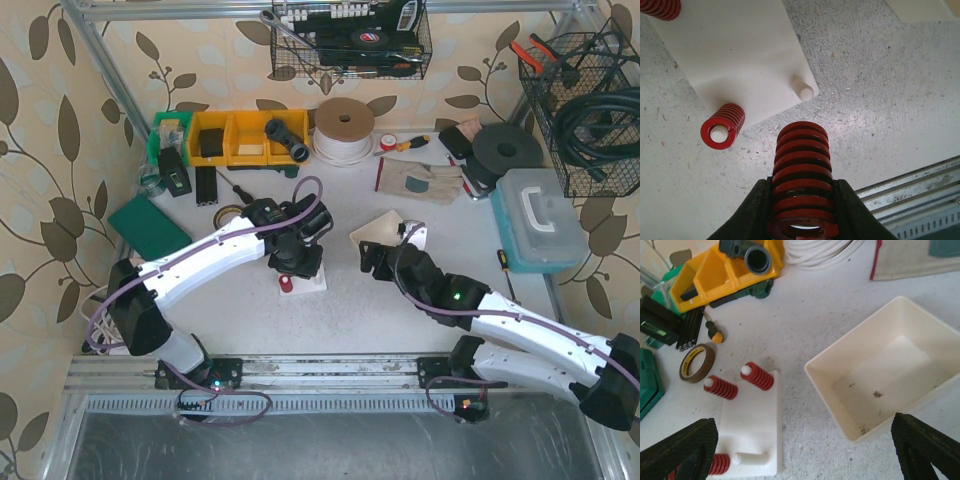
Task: Install the large spring
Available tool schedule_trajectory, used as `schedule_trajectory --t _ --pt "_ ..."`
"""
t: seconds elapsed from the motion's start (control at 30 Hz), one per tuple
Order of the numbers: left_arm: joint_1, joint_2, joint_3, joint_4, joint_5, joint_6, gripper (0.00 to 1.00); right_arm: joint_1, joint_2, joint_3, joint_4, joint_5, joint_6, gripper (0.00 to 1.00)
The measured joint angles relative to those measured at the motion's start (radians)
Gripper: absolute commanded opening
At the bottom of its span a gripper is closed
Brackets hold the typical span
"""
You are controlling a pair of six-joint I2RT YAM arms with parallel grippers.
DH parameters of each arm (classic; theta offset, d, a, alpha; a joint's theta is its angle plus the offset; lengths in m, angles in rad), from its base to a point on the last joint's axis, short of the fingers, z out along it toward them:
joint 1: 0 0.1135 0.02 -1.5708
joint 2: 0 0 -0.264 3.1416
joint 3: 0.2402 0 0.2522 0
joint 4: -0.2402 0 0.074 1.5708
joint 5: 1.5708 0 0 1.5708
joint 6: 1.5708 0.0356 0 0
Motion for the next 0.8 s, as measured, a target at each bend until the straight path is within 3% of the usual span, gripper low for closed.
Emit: schedule_trajectory --t 0.43,0.8 --pt "-0.019 0.077 0.018 0.004 -0.002 0.023 0.0 0.003 0.039 0.013 -0.072 0.151 0.098 1.0" --pt "-0.026 0.16 0.066 -0.023 -0.024 0.025 0.0 -0.122 0.068 -0.008 -0.033 -0.002 0.088 0.98"
